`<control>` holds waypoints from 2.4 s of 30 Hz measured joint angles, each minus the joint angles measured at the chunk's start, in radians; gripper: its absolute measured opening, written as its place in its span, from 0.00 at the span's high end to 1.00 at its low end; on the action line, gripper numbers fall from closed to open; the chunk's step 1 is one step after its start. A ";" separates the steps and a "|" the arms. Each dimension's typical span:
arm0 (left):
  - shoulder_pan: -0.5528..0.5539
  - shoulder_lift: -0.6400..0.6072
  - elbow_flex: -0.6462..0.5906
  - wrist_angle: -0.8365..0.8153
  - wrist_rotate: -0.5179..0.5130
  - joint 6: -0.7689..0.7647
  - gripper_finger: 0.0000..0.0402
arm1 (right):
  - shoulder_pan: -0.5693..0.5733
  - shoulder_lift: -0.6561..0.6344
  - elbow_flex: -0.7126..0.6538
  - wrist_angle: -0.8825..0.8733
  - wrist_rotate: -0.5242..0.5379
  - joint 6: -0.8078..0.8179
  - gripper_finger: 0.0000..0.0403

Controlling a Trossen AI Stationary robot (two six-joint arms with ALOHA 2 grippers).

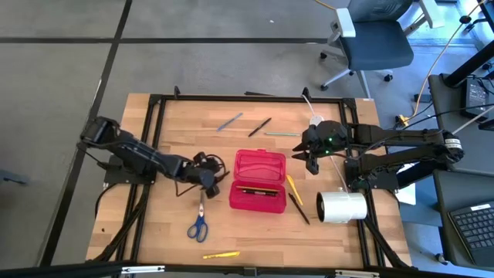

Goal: Pick & place school supplies into a supply box
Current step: Put the middle black pen into the red supply box

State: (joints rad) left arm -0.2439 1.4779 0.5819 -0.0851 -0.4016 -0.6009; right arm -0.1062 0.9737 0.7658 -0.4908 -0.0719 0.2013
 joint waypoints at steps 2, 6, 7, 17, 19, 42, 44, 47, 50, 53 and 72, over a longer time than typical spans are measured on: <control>0.013 0.027 0.000 0.020 0.031 0.005 0.64 | 0.000 0.000 0.000 0.001 0.000 0.000 0.66; 0.039 0.071 0.000 0.026 0.087 0.004 0.64 | 0.000 0.000 0.000 0.000 0.000 0.000 0.66; 0.043 0.078 0.000 0.030 0.095 0.005 0.64 | 0.000 0.000 0.000 0.001 0.000 0.000 0.66; 0.050 0.110 0.004 0.036 0.106 0.083 0.78 | 0.000 0.000 0.000 0.000 0.002 -0.028 0.66; 0.050 0.111 0.004 0.036 0.111 0.108 0.84 | 0.000 0.000 0.000 0.000 0.003 -0.028 0.66; 0.066 -0.080 0.122 -0.085 0.114 0.175 0.96 | 0.000 0.000 0.000 -0.017 0.002 -0.050 0.66; 0.083 -0.098 0.154 -0.090 0.113 0.220 0.95 | 0.000 0.000 0.000 -0.017 0.002 -0.055 0.66; 0.118 -0.104 0.215 -0.056 0.152 0.261 0.95 | 0.000 0.000 0.000 -0.017 0.002 -0.054 0.66; 0.163 -0.092 0.285 -0.012 0.245 0.263 0.95 | 0.000 0.000 0.000 -0.017 0.002 -0.055 0.66; 0.206 -0.052 0.346 0.007 0.338 0.234 0.95 | 0.000 0.000 0.000 -0.017 0.002 -0.055 0.66; 0.226 0.363 0.650 0.006 0.775 0.191 0.95 | 0.000 0.000 -0.001 -0.079 0.000 -0.080 0.66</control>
State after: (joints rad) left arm -0.0184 1.8410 1.2324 -0.0793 0.3730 -0.4095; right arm -0.1059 0.9737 0.7650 -0.5695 -0.0715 0.1214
